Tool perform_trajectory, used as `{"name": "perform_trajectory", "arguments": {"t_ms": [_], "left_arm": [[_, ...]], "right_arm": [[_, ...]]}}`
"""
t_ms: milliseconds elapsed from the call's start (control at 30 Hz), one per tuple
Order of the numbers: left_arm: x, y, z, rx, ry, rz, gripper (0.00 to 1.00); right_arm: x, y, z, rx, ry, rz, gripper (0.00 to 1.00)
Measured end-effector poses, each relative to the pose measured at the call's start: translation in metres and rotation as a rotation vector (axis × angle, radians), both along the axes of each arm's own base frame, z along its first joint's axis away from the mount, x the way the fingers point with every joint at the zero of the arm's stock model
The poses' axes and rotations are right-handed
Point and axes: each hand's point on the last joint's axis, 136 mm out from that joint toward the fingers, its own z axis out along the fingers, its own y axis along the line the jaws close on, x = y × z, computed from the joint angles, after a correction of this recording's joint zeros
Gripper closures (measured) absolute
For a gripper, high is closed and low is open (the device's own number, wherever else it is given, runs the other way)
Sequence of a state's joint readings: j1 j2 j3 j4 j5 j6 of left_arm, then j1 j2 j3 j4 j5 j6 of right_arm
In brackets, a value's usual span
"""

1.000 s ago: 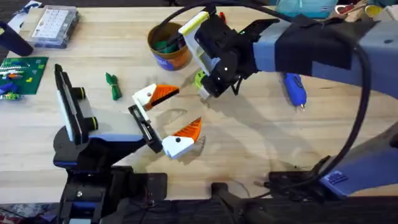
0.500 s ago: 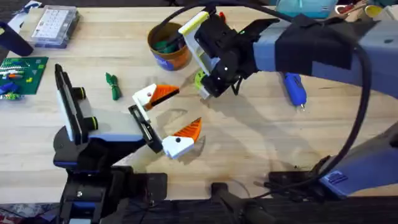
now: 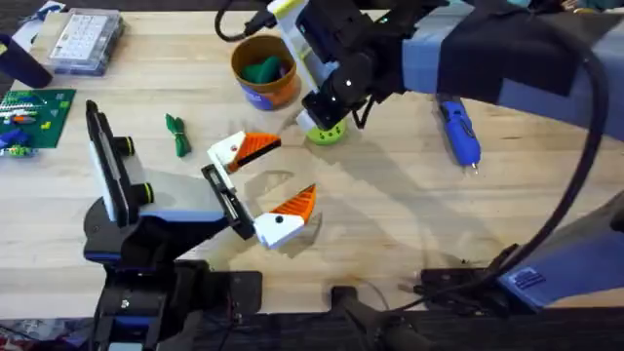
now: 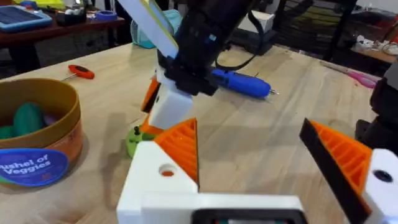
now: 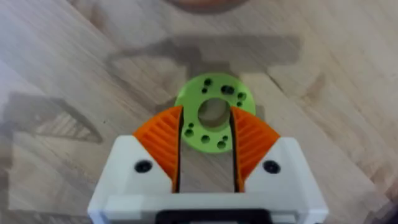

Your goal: Pick up the gripper from the table and insert it into the empty holder that is missing its gripper. Then pick up a screw, insert it into the mounting hole, and use the screwdriver to tighten it. Finally, clean up the table by picking up the vegetable and placing it into the bucket.

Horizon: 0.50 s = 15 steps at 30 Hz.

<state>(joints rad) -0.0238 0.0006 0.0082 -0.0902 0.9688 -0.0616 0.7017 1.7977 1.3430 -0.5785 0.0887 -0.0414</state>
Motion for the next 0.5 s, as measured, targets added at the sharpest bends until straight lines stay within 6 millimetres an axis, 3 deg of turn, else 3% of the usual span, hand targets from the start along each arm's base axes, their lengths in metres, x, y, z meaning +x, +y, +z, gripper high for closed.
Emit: {"name": "perform_trajectory", "arguments": {"t_ms": [267,500], "left_arm": [[0.000,0.000,0.000,0.000,0.000,0.000,0.008],[0.000,0.000,0.000,0.000,0.000,0.000,0.008]], "right_arm": [[0.005,0.002,0.003,0.016,-0.019,-0.005,0.580],[0.016,-0.009,0.006,0.026,-0.021,-0.045,0.580]]}}
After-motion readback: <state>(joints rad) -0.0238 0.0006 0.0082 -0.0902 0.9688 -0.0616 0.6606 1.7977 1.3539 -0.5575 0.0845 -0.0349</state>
